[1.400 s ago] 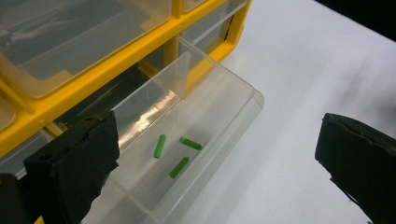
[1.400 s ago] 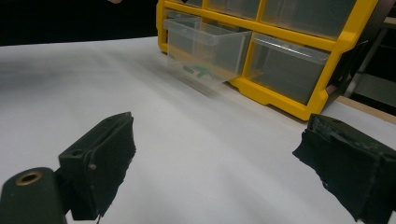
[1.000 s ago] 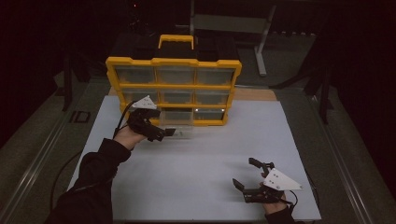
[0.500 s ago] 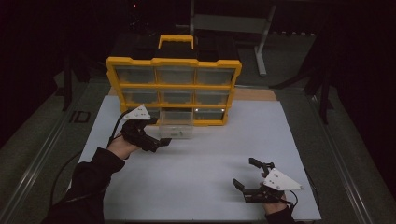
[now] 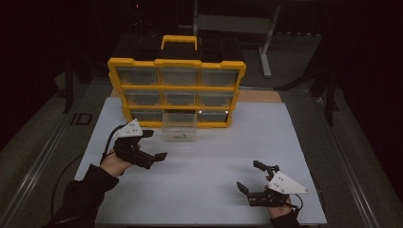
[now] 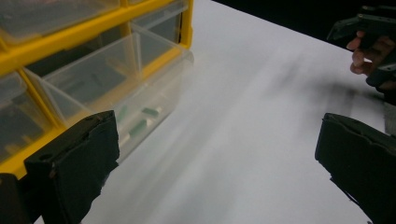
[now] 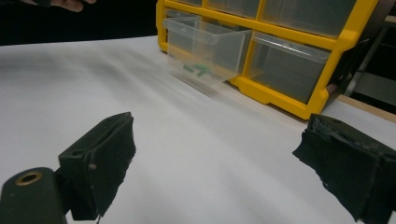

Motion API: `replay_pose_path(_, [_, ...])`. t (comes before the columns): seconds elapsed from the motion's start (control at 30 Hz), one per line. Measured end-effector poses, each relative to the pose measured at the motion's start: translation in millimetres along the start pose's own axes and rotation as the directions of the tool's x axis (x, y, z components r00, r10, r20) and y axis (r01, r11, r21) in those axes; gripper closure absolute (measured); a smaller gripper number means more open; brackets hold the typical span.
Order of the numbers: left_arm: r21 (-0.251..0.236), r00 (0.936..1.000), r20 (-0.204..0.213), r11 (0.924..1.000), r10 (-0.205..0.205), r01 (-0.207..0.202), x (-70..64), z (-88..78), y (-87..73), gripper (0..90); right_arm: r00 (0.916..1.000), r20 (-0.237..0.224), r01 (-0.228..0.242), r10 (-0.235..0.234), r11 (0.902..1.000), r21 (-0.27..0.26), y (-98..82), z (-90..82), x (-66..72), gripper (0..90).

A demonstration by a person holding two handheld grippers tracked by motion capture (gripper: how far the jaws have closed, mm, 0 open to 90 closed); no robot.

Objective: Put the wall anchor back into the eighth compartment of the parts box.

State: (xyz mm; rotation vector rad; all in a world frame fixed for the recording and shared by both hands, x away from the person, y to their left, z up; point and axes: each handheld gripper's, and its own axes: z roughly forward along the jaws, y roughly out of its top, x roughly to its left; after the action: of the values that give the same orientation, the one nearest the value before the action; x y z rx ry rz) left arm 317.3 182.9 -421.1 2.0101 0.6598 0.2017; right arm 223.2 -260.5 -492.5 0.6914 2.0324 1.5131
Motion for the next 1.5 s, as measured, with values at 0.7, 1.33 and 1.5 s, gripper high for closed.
replay_pose_path(0.7, [-0.053, 0.9967, -0.079, 0.9985, -0.018, 0.014, -13.5, -25.9, -62.7, 0.0, 1.0, -0.002, 0.005, -0.005, 1.0, 0.001, -0.2, 0.9, 0.7, 9.3])
replay_pose_path(1.33, [-0.047, 0.9934, -0.11, 0.9985, -0.034, 0.028, -30.6, -22.2, -105.4, 0.0, 1.0, -0.003, 0.0, 0.0, 1.0, 0.001, -0.1, 0.5, 1.0, 9.4])
replay_pose_path(1.5, [-0.057, 0.9897, -0.136, 0.9977, -0.045, 0.037, -29.6, -22.4, -114.1, 0.0, 1.0, -0.003, 0.004, -0.004, 1.0, 0.002, -0.3, 0.8, 0.8, 9.4])
